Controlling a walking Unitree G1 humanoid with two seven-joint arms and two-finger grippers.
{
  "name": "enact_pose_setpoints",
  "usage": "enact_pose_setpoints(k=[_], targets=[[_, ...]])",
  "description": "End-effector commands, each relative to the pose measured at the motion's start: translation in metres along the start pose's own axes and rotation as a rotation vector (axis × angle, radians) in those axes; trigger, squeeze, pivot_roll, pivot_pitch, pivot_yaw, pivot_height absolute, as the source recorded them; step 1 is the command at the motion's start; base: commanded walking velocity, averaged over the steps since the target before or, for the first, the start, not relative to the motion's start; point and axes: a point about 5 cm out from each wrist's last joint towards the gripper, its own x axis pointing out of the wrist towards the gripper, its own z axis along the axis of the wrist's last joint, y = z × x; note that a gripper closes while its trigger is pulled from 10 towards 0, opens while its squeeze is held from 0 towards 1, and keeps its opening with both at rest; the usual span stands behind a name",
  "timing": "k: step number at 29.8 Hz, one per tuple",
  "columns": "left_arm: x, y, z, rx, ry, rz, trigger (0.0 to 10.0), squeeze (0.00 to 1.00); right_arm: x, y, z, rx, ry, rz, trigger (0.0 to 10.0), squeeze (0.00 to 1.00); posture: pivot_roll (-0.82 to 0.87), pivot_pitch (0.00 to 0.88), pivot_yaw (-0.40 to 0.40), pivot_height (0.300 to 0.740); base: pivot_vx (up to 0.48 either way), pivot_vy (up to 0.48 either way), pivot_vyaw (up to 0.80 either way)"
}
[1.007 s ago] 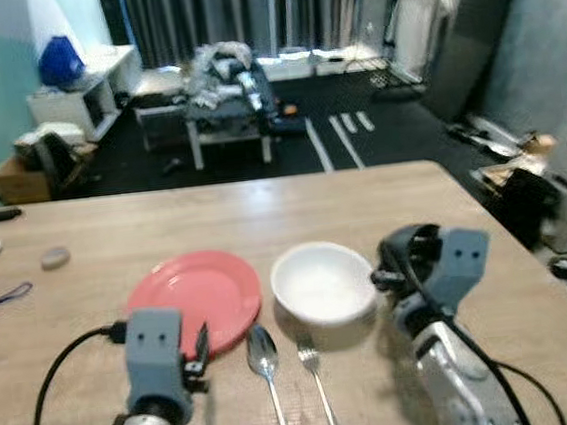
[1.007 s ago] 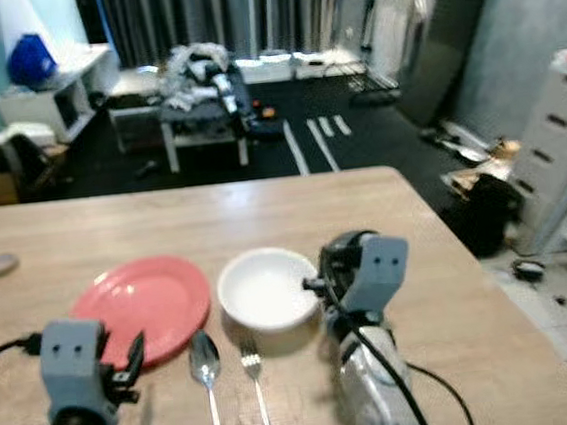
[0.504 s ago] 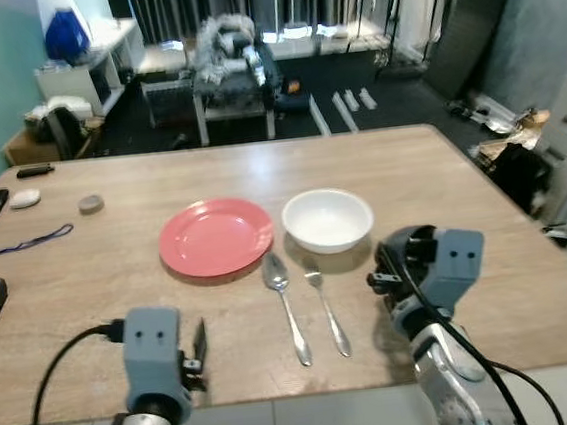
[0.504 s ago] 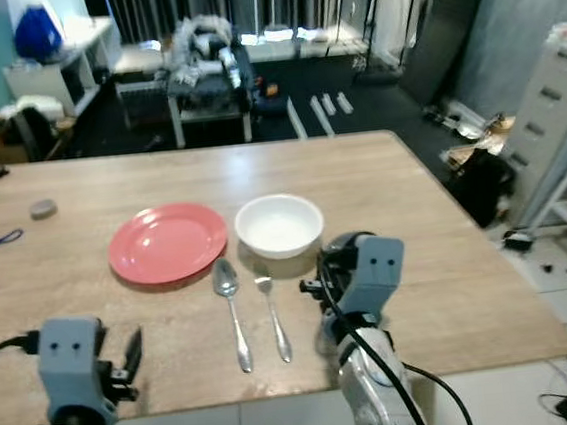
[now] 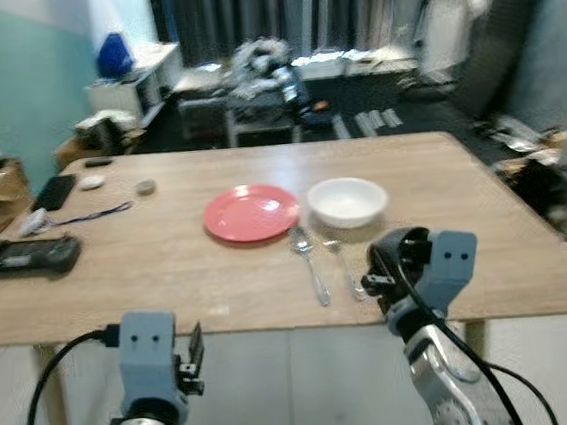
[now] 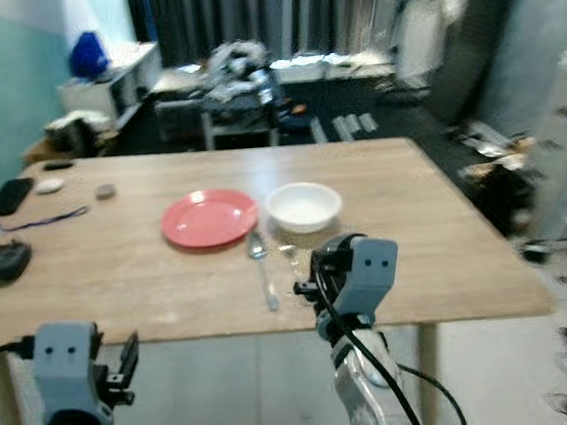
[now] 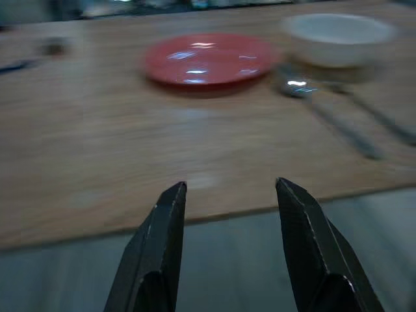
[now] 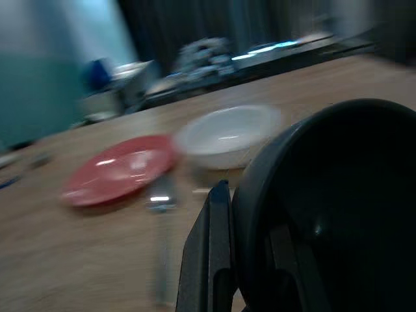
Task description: Setting the table
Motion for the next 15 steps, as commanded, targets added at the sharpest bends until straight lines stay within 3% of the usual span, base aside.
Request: enact_pose_setpoints(k=[1, 15], targets=[[0.0004, -0.0004, -0.0014, 0.007, 0.01, -0.003, 10.0, 0.0, -0.002, -0.0037, -0.0006, 0.005, 0.001, -0.019, 10.0, 0.0, 0.09, 0.114, 0.052, 0.74, 0.0, 0.0, -0.79], [0.0006, -0.0017, -0.0021, 0.006, 0.012, -0.011, 10.0, 0.0, -0.0024, -0.0043, -0.0013, 0.003, 0.005, -0.019, 10.0, 0.0, 0.09, 0.108, 0.052, 0.74, 0.0, 0.0, -0.8]])
